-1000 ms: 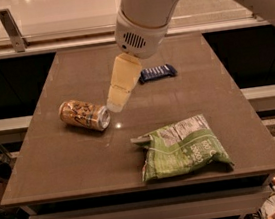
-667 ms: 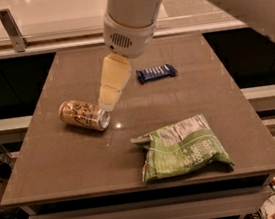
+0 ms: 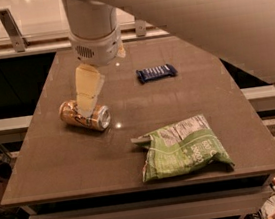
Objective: Place orange can upright
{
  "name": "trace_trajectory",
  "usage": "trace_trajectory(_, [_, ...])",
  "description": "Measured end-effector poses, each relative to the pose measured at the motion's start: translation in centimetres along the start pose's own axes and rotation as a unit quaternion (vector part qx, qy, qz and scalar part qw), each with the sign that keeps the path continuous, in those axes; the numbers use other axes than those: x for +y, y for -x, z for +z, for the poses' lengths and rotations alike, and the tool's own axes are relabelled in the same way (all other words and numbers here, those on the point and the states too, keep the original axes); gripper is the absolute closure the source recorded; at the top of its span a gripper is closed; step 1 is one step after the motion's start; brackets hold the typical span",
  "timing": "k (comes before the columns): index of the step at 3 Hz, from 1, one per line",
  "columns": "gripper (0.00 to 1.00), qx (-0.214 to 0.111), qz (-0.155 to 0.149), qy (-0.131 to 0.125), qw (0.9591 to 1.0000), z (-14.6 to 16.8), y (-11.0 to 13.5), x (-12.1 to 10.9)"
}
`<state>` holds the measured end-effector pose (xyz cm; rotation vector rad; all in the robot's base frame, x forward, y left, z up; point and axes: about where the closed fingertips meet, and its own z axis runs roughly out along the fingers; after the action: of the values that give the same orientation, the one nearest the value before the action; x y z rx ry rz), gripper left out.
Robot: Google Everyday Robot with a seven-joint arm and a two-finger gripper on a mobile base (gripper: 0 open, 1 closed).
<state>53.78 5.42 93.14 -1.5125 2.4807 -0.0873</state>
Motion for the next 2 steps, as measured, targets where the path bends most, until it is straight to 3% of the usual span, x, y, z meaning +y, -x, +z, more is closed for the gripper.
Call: trace_trajectory(2, [0.0, 0.004, -0.004, 0.005, 1.0, 1.7, 2.6, 1.6])
